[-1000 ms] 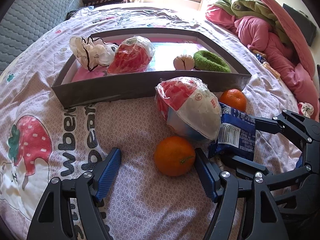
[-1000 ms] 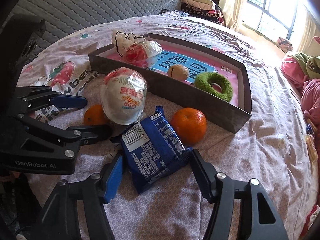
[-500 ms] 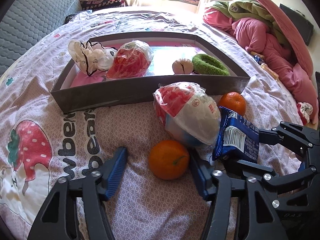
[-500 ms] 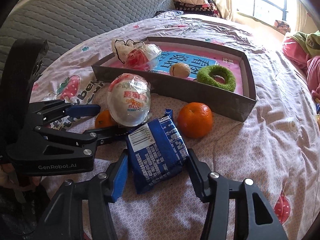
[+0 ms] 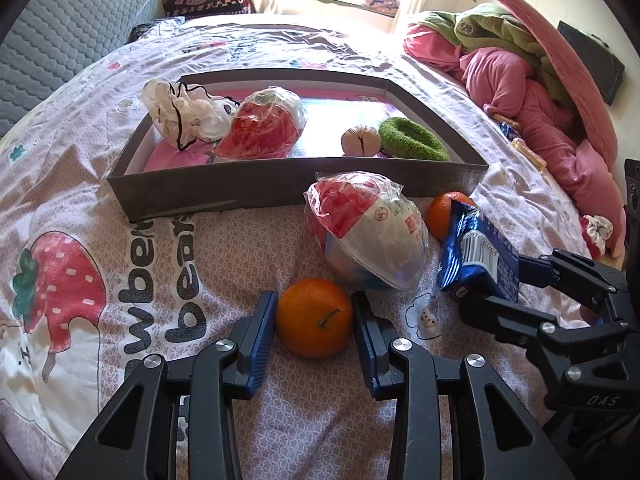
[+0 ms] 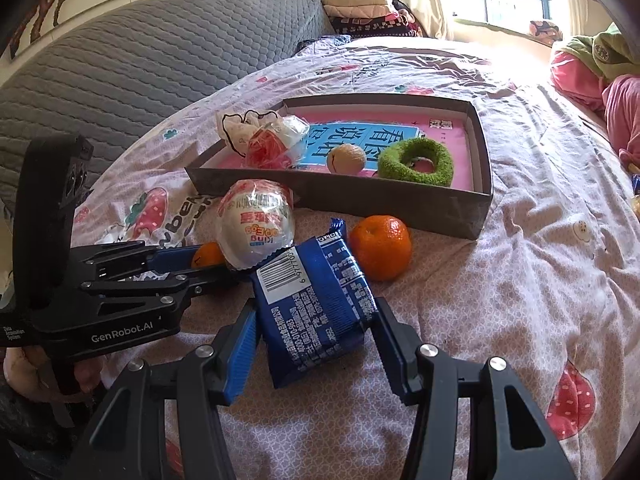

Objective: Organize objects
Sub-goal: 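Grasp the blue snack bag with the right tool while the left tool grasps the orange, then lift and carry the orange and the snack bag over the pink tray with both tools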

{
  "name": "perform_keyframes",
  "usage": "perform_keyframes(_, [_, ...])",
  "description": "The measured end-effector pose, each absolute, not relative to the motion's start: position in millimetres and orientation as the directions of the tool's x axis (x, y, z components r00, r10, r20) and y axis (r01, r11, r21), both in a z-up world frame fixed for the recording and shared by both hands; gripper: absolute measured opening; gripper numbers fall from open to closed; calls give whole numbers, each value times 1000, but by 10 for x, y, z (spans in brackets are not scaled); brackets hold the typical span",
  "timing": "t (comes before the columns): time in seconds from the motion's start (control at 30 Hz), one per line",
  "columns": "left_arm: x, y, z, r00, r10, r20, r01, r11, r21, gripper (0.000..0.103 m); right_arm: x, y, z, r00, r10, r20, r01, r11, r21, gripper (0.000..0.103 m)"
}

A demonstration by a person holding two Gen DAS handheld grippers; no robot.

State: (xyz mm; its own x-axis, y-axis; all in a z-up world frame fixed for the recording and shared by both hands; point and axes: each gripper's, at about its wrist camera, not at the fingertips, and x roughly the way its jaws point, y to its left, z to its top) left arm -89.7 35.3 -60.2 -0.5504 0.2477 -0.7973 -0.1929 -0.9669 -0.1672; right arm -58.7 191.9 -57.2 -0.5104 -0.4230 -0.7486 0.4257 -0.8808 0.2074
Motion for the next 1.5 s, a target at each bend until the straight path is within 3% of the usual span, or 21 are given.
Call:
perform_keyframes(0.93, [-671,173,-197,-638,221,-738,-149,-975,-163,38,-433,2039,-251,-634,-450,-629,409,-885,221,55])
perform_keyframes(1.5, [-787,74,110,-731,212,-648,-128,-976,-175,38,-278,2028,117,-785,-407,-468,394,-910,129,55])
